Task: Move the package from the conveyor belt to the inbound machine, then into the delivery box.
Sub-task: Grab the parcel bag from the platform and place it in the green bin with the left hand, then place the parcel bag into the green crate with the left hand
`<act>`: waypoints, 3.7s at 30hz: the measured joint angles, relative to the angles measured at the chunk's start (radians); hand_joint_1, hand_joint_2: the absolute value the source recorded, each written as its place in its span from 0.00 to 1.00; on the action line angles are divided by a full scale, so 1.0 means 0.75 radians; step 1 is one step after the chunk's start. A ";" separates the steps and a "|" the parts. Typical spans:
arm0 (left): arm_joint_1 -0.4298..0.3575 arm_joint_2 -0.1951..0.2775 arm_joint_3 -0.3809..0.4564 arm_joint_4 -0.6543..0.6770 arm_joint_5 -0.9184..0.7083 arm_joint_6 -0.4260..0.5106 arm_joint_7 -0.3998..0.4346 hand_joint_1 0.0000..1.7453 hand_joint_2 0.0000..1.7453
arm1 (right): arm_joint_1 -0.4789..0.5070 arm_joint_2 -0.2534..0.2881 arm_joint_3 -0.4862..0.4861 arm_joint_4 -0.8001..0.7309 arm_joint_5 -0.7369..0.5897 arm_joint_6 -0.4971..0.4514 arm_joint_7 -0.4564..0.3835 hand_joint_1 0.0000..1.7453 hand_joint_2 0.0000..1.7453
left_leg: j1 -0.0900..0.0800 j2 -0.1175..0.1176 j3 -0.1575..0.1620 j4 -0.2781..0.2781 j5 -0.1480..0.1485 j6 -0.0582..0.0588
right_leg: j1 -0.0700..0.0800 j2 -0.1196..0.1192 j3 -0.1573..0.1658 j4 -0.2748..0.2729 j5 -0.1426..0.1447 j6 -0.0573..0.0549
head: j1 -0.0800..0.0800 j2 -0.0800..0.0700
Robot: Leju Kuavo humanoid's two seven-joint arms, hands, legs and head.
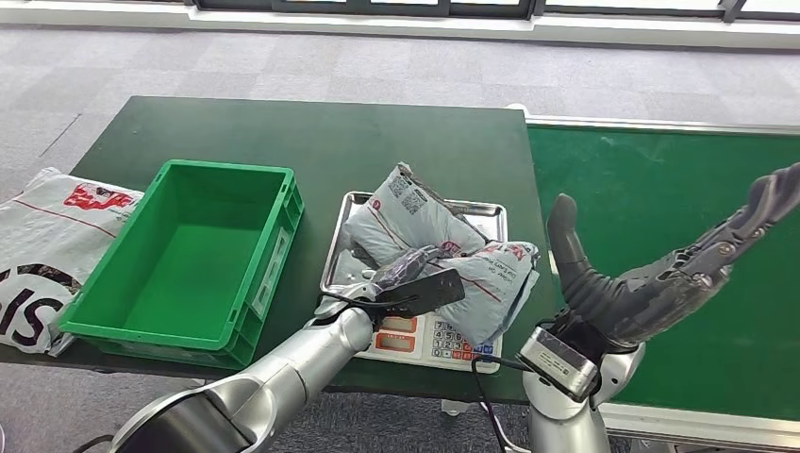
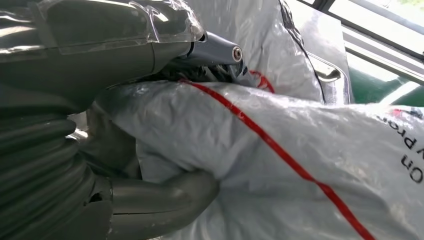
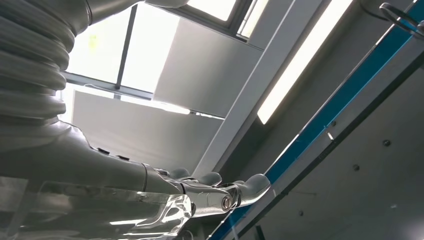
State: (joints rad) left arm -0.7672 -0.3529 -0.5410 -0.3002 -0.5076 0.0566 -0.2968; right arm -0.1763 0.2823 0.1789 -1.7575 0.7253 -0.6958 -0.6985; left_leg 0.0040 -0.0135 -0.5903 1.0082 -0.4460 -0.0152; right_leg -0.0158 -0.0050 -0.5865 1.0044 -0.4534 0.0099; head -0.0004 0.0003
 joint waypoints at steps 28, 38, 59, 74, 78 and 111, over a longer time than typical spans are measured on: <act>-0.029 0.088 -0.024 -0.124 -0.428 0.845 0.154 1.00 1.00 | 0.006 0.000 -0.019 -0.022 0.014 -0.001 0.000 0.00 1.00 | 0.000 0.001 0.000 0.000 0.002 -0.002 | 0.001 0.002 -0.003 0.000 0.001 -0.001 | 0.000 0.000; 0.050 0.179 0.386 -0.560 -1.027 0.852 0.118 1.00 1.00 | 0.017 0.000 -0.045 -0.071 0.038 -0.002 0.000 0.00 1.00 | 0.000 0.003 -0.002 0.000 0.002 -0.002 | 0.001 0.005 -0.006 0.000 0.001 -0.001 | 0.000 0.000; 0.212 0.342 0.878 -0.787 -1.252 0.852 0.404 1.00 1.00 | 0.033 0.000 -0.085 -0.133 0.051 -0.002 0.000 0.00 1.00 | 0.000 0.012 -0.001 0.000 0.001 -0.003 | 0.002 0.013 -0.009 0.000 0.002 -0.003 | 0.000 0.000; 0.265 0.418 1.067 -0.524 -1.217 0.850 0.426 0.00 0.75 | 0.034 0.000 -0.092 -0.135 0.041 -0.002 0.000 0.00 1.00 | 0.000 0.010 0.004 -0.001 0.000 -0.003 | -0.001 0.012 -0.004 0.000 0.001 -0.003 | 0.000 0.000; 0.257 0.421 1.099 -0.510 -1.184 0.850 0.392 0.00 0.00 | 0.034 0.000 -0.092 -0.135 0.041 -0.002 0.000 0.00 1.00 | 0.000 0.011 0.008 -0.002 0.000 -0.003 | 0.000 0.012 0.000 0.000 0.000 -0.003 | 0.000 0.000; 0.424 0.204 1.529 -0.973 -0.979 0.851 -0.115 0.00 0.00 | 0.035 0.000 -0.093 -0.113 0.036 -0.002 0.000 0.00 1.00 | 0.000 0.011 0.002 -0.002 0.000 -0.003 | 0.001 0.012 -0.006 0.000 0.001 -0.004 | 0.000 0.000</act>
State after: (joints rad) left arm -0.4491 -0.1996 0.6059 -1.0296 -1.2417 0.6951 -0.3832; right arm -0.1500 0.2823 0.1089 -1.8420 0.7523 -0.6971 -0.6985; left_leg 0.0040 -0.0052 -0.5889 1.0068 -0.4458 -0.0177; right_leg -0.0149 0.0044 -0.5910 1.0045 -0.4529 0.0071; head -0.0004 0.0004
